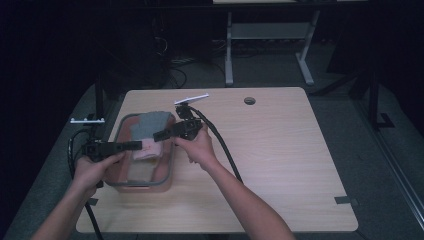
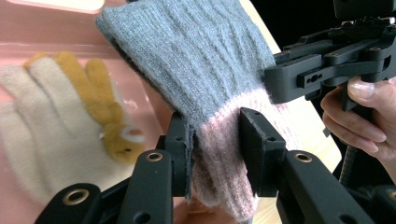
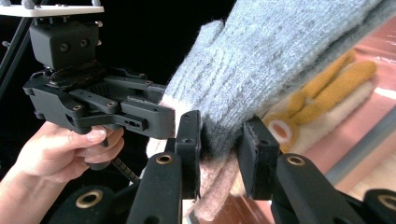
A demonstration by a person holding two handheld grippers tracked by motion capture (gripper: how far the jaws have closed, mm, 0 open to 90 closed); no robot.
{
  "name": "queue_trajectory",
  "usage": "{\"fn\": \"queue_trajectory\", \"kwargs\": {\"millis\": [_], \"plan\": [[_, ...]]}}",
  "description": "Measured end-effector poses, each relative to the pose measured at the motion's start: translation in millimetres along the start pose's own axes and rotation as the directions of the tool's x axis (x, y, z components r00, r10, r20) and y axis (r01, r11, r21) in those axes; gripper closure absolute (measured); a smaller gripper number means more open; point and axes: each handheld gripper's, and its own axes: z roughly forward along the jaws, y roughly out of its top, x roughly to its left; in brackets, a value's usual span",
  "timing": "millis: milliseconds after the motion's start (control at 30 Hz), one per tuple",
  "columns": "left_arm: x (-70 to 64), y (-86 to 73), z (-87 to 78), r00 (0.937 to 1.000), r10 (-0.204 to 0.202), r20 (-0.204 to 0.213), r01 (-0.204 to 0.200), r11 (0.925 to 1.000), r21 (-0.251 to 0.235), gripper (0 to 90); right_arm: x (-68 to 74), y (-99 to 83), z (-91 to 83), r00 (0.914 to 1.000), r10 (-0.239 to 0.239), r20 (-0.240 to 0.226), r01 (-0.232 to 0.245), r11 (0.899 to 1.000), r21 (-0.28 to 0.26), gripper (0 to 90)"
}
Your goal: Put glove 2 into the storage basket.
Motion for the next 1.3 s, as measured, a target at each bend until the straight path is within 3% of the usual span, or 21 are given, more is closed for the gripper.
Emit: {"fn": "queue_trajectory", "kwargs": {"millis": [867,1300], "plan": [[27.9,-11.9,-9.9,0.9980,-0.037,-0.052,0.039,0.9989,0.028,66.0,-9.1,-0.8,41.2,0.9994,0.029,-0.021,-0.028,0.998,0.049,71.0],[42.6,-24.0,-3.8,0.9938,-0.057,-0.095,0.063,0.9964,0.057,65.9,-17.9,-4.4,60.8,0.9994,0.033,0.003,-0.034,0.995,0.093,70.9]]}}
